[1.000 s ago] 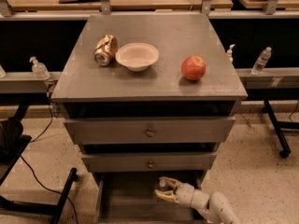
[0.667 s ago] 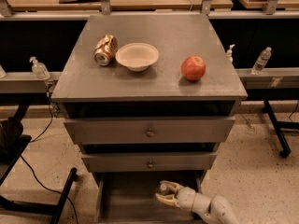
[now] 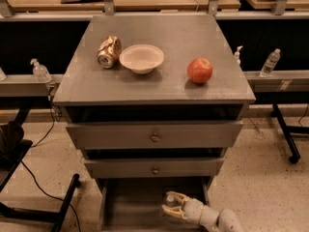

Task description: Place water bottle into bottom drawer

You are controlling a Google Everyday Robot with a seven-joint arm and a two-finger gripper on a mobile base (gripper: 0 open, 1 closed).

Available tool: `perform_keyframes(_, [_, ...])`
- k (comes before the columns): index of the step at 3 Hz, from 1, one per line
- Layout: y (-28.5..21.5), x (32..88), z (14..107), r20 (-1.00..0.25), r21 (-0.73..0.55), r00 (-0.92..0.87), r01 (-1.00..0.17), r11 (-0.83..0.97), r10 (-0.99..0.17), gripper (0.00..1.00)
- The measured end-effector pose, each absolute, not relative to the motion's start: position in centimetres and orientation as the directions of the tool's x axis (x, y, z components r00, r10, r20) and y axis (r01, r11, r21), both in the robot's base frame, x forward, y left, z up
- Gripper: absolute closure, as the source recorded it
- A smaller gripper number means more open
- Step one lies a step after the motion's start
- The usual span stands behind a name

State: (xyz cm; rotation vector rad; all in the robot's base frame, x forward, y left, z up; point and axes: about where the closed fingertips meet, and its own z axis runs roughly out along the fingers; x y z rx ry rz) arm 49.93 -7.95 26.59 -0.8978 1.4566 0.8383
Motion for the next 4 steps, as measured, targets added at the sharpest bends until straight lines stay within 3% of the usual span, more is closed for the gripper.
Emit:
perform_keyframes(1, [-8.12, 49.8, 25.72, -0.995, -0.007, -0.038, -0.896, 0.443, -0.093, 0.47])
perform_keyframes(3, [-7.8, 49.71, 25.29, -0.993, -0.004, -0.047, -0.902, 0.433, -0.108, 0.0])
perform_keyframes(4, [-7.8, 49.71, 25.29, -0.993, -0.004, -0.047, -0.902, 0.433, -0.108, 0.0])
